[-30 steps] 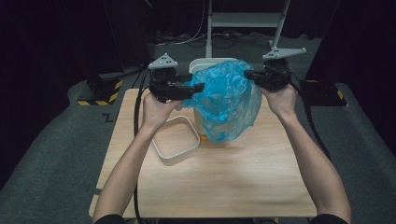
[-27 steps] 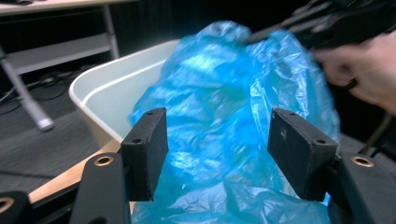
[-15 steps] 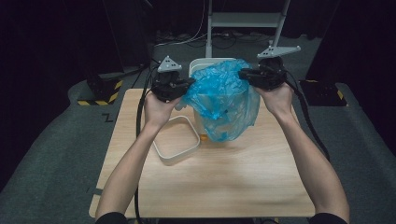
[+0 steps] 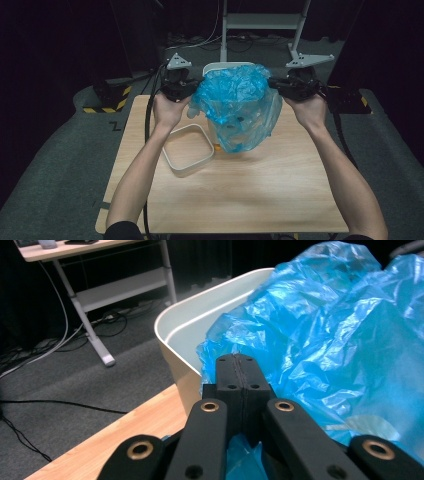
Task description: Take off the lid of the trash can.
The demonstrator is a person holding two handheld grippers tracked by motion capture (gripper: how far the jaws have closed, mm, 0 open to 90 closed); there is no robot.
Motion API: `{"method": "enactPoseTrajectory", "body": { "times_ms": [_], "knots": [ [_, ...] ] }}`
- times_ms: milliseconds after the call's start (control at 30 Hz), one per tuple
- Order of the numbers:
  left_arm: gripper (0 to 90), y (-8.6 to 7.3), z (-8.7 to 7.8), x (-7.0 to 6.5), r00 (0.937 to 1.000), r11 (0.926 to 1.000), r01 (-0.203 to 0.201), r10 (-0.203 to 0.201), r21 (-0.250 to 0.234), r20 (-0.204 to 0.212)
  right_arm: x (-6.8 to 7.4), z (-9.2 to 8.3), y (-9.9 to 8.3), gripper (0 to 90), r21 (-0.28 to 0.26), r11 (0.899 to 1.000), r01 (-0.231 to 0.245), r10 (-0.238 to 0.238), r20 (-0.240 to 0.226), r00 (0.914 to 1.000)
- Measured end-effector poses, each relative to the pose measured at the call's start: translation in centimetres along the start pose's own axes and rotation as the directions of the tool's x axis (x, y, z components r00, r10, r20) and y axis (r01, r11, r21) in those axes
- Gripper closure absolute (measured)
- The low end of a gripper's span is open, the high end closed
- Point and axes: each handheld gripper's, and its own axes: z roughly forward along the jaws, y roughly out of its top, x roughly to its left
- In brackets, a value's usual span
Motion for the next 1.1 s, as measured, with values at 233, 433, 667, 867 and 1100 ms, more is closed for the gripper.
{"method": "enactPoseTrajectory", "body": {
  "times_ms": [233, 433, 667, 867, 1100],
  "knots": [
    [89.8, 0.3, 0.6, 0.9, 0.9993, 0.9996, 0.026, -0.026, -0.015, -0.026, -1.1, 1.4, 0.1, 90.0, -0.041, 0.998, -0.038, 0.038, 0.009, 0.9992],
    [89.8, 0.5, 1.6, 1.9, 0.9973, 0.9984, 0.056, -0.057, -0.009, -0.046, -1.4, 3.3, 0.0, 90.0, -0.041, 0.998, -0.051, 0.053, 0.049, 0.9974],
    [89.8, 0.5, 3.0, 3.1, 0.9925, 0.9943, 0.107, -0.107, -0.005, -0.060, -2.1, 4.3, -0.1, 89.8, -0.043, 0.995, -0.087, 0.090, 0.065, 0.9938],
    [89.4, 0.4, 2.4, 2.6, 0.9946, 0.9959, 0.087, -0.088, -0.022, -0.055, -1.4, 3.2, -0.2, 70.1, -0.072, 0.995, -0.068, 0.072, 0.056, 0.9959],
    [88.0, 0.4, 1.2, 2.2, 0.9970, 0.9978, 0.061, -0.062, -0.027, -0.046, -0.7, 1.3, 0.0, 53.4, -0.064, 0.997, -0.039, 0.044, 0.066, 0.9969]
  ]
}}
